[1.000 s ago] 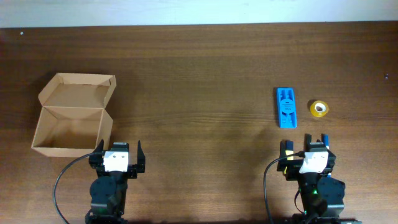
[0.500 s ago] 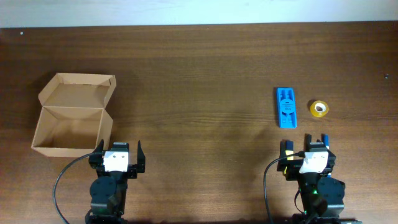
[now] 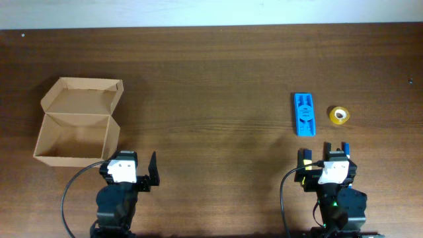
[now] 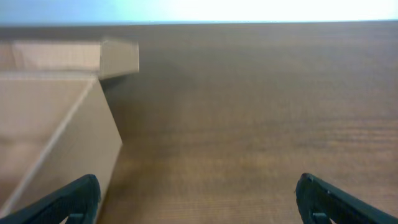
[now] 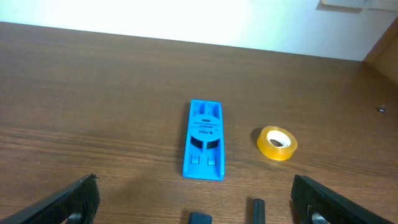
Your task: Pack container
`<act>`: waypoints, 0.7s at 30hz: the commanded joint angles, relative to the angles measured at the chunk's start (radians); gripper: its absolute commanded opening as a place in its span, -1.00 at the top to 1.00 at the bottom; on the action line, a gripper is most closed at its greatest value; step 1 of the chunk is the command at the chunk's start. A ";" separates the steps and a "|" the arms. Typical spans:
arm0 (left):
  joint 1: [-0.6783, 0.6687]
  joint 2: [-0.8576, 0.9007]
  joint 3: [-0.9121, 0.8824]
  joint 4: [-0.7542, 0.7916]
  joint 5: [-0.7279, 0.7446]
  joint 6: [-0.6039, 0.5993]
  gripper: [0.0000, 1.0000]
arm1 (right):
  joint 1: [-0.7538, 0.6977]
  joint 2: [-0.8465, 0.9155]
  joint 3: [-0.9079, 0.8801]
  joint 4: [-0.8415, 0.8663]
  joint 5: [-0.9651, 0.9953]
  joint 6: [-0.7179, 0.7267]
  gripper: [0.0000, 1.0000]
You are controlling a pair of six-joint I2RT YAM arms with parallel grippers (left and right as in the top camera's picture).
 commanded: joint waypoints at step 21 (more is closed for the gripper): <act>0.153 1.307 1.539 -0.879 0.040 0.034 -0.99 | -0.009 -0.011 -0.008 0.003 -0.006 0.008 -0.99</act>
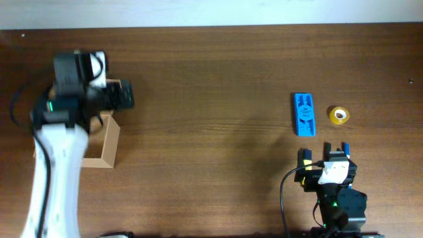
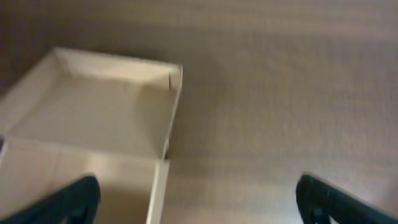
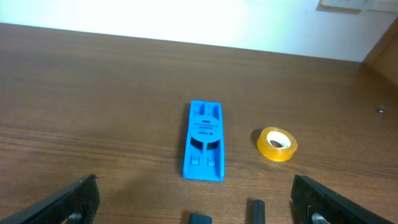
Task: Pack container
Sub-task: 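Reach the left gripper to the cardboard box and grip its edge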
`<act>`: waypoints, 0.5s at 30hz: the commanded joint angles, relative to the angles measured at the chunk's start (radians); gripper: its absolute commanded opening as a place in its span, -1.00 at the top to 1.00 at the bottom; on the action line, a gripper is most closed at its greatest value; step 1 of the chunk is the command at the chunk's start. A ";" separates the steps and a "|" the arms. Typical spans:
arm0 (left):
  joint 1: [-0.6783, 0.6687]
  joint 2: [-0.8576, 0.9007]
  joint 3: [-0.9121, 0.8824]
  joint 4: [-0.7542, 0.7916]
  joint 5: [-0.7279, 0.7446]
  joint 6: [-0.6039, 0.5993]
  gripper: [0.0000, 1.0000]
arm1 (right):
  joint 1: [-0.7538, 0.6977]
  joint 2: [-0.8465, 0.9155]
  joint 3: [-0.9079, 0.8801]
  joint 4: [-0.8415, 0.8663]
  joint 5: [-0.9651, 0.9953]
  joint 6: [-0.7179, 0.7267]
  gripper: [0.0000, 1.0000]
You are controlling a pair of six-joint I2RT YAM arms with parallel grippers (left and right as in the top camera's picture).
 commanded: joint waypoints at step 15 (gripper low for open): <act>0.009 0.318 0.132 -0.327 -0.120 0.119 -0.88 | -0.009 -0.010 -0.007 0.000 -0.005 0.008 -0.98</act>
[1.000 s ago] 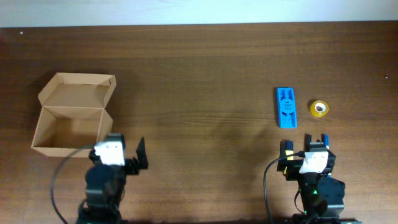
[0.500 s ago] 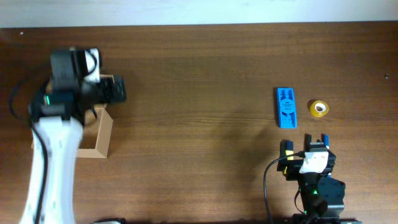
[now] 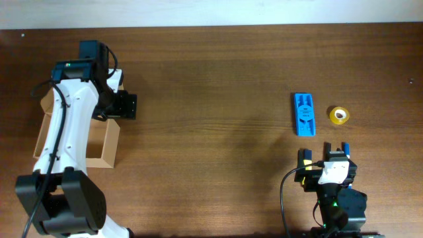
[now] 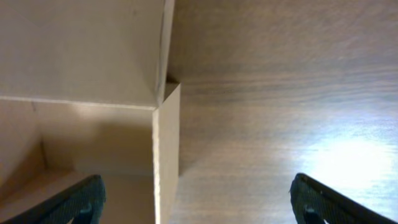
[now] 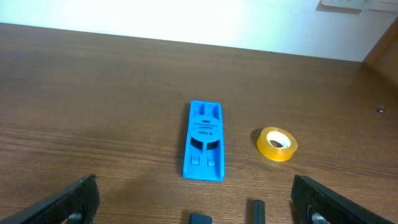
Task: Pack container
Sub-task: 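Reach the left gripper to the cardboard box and grip its edge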
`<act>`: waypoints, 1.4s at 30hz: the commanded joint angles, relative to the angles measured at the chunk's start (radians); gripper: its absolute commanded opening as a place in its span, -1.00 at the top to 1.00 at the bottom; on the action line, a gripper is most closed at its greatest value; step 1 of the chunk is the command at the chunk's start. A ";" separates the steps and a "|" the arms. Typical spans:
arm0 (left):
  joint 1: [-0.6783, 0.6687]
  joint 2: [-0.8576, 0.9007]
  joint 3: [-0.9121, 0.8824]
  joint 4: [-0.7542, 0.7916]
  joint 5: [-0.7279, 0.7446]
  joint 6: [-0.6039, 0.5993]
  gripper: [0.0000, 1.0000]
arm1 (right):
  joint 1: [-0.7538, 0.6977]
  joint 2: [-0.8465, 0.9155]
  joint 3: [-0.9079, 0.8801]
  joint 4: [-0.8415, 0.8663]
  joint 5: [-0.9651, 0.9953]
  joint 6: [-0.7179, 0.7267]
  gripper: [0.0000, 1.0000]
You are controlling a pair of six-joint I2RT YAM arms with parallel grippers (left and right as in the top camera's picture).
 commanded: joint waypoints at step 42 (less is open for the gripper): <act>0.187 0.000 -0.395 0.225 0.090 -0.119 0.98 | -0.008 -0.010 -0.007 0.000 -0.006 0.008 -0.98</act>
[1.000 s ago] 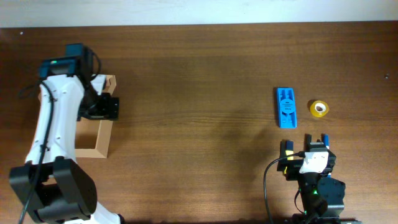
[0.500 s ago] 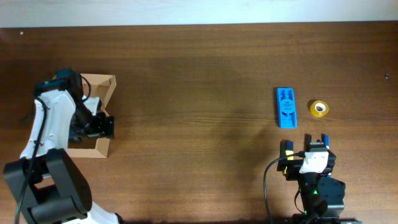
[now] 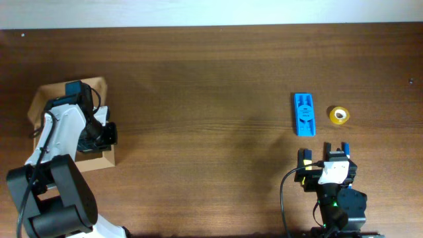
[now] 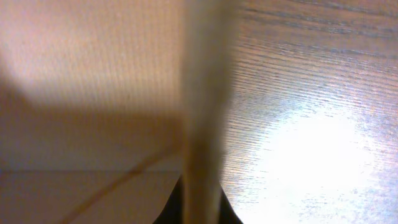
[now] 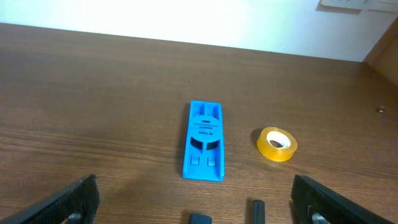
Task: Pack container
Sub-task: 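Reach the left gripper to the cardboard box and grip its edge, then drag the cardboard box with the left gripper to table center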
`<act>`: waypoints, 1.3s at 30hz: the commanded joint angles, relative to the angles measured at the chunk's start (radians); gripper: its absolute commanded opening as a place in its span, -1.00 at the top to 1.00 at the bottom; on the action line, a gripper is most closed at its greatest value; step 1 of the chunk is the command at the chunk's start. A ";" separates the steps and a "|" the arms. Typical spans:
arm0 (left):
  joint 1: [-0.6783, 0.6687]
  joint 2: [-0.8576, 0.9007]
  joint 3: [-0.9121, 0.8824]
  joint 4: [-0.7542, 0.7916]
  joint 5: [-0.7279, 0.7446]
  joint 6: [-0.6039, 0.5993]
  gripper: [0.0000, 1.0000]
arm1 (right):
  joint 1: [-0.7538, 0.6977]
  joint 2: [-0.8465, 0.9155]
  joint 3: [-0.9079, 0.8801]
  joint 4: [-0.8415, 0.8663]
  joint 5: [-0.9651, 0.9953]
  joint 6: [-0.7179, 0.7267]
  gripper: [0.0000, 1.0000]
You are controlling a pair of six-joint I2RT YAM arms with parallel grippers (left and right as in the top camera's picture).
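Note:
The open cardboard box [image 3: 99, 158] stands at the table's left. My left gripper [image 3: 106, 134] is at its right wall, shut on that wall. In the left wrist view the wall's edge [image 4: 202, 112] runs up the middle, with my left gripper [image 4: 200, 214] dark on either side of it. The blue flat piece [image 5: 204, 148] and the yellow tape roll [image 5: 277, 143] lie side by side at the right, also seen from above as blue piece [image 3: 304, 114] and tape roll [image 3: 339, 115]. My right gripper [image 3: 324, 153] rests open just short of them, holding nothing.
The brown wooden table [image 3: 211, 79] runs to a white wall at the back. The left arm's body lies over the box's left and near part. The right arm's base sits at the near edge.
My left gripper was open over the box's right wall by the lid's corner. It is now lower and nearer along that wall, shut on it. The right arm has not moved.
Both grippers first rested open at the near edge, the box left of the left one. Then the left arm was out over the box's lid, then open above the right wall. Now it grips that wall. The blue piece and tape have stayed put.

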 commanded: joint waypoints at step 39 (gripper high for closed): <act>-0.995 0.295 0.663 -0.156 0.040 -0.824 0.97 | -0.008 -0.010 -0.007 0.000 -0.005 0.008 -0.98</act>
